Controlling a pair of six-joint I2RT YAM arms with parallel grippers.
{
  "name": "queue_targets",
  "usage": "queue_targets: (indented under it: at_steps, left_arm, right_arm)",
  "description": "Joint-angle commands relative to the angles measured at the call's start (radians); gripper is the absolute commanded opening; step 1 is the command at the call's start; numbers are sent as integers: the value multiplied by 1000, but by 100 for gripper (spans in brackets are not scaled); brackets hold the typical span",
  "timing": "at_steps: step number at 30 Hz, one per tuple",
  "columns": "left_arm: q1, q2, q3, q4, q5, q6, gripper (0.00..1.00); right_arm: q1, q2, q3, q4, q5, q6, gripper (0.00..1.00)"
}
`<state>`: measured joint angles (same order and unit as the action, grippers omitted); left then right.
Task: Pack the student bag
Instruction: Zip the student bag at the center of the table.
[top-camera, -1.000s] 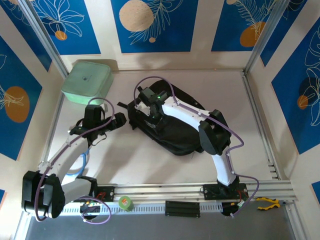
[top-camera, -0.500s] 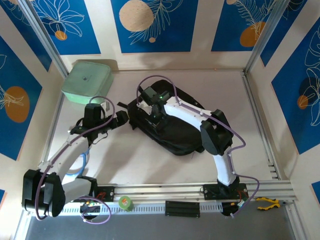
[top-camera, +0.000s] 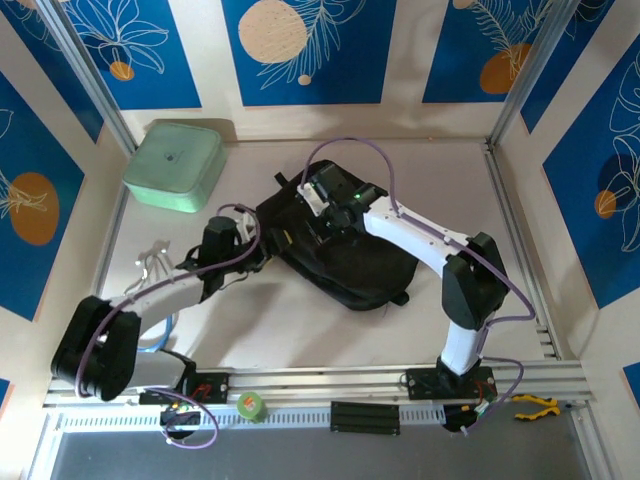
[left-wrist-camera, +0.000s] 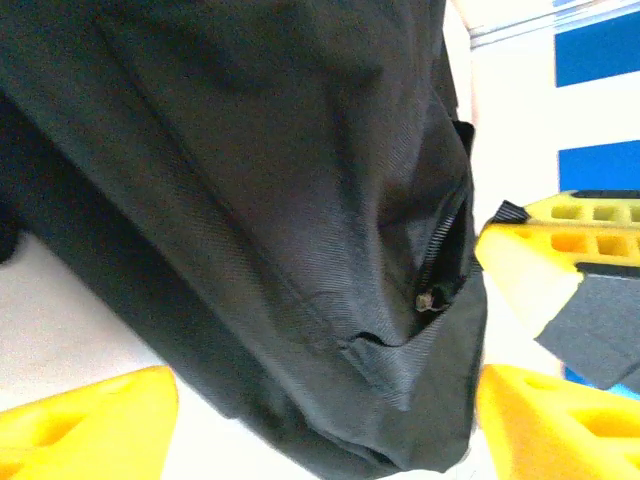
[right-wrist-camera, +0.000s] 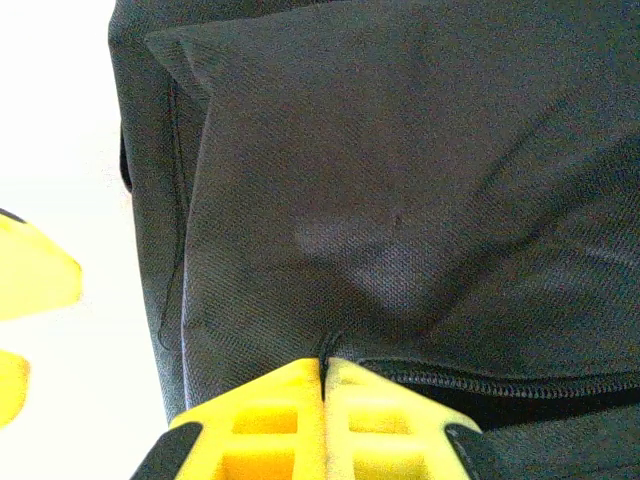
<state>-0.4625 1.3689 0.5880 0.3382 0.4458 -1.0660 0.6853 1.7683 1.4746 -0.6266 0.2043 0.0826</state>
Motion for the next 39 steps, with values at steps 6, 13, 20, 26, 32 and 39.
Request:
queue_targets:
  at_steps: [6,13,20,26,32,39]
  left_arm:
    - [-82,86,72,98,-18,-140,54]
    - [-95,148,126,116,20,-131,47]
    - [-108,211,137,145,19,-135,26]
    - [-107,213,97,149,-25,-130,0]
    - [-108,210,66,128,-22,-107,0]
    - [-107,205,65,111,7,-67,0]
  right_arm:
    - [-30,-94,-60,95,-116,84,0]
    - [-32,-97,-86,96,-159,83,0]
    - [-37,-101,-104,101,-148,97,0]
    - [-76,-93,-105,82,-27,158,0]
    - [-166,-52,-71,40,51,278,0]
    - [-233,28,16,-14,115,369,0]
